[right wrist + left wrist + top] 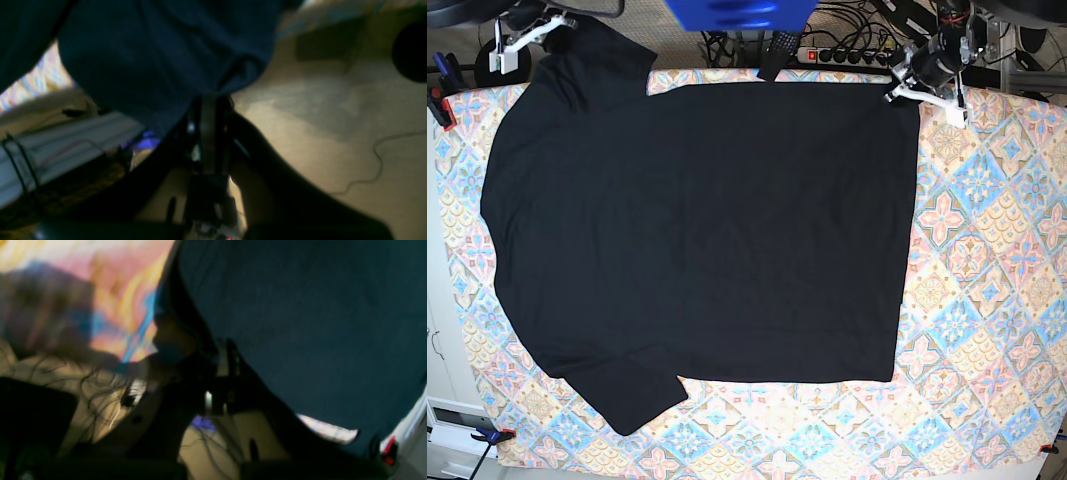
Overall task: Fold the T-shirt properly
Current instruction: 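Pull the held shirt edges back and lower them to smooth the shirt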
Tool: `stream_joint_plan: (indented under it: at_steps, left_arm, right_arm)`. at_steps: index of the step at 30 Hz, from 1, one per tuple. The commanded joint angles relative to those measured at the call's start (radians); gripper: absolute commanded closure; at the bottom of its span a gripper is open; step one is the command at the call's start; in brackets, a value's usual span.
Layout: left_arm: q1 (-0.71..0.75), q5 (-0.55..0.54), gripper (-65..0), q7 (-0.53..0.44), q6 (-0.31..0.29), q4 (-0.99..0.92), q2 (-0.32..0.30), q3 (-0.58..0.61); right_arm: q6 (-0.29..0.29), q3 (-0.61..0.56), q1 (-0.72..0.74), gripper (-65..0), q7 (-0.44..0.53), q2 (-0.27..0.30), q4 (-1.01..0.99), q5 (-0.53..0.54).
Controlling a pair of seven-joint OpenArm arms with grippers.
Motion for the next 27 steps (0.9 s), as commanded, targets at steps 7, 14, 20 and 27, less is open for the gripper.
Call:
stream_joint_plan:
  at_steps: [7, 14, 20, 27]
  left_arm:
    - [0.053, -0.004, 0.0, -0.014, -0.007, 0.154, -0.015, -0.006]
    - [-0.060, -0.004, 0.0, -0.014, -0.006, 0.197, -0.007, -0.006]
    - [-0.224, 0.001, 0.0, -0.011, -0.004, 0.157, 0.013, -0.006]
    - [-0.396, -0.001, 0.0, -0.014, -0.006, -0.059, 0.031, -0.005]
  right_arm:
    - [0.013, 0.097, -0.036, -0.4, 0.021, 0.014, 0.237, 0.022]
    - [0.013, 0.102, 0.039, -0.3, 0.018, 0.015, 0.304, 0.022]
    - [0.013, 0.103, 0.326, -0.3, -0.168, 0.015, 0.293, 0.014]
    - [0.013, 0.096, 0.530, -0.3, -0.229, 0.015, 0.191, -0.098]
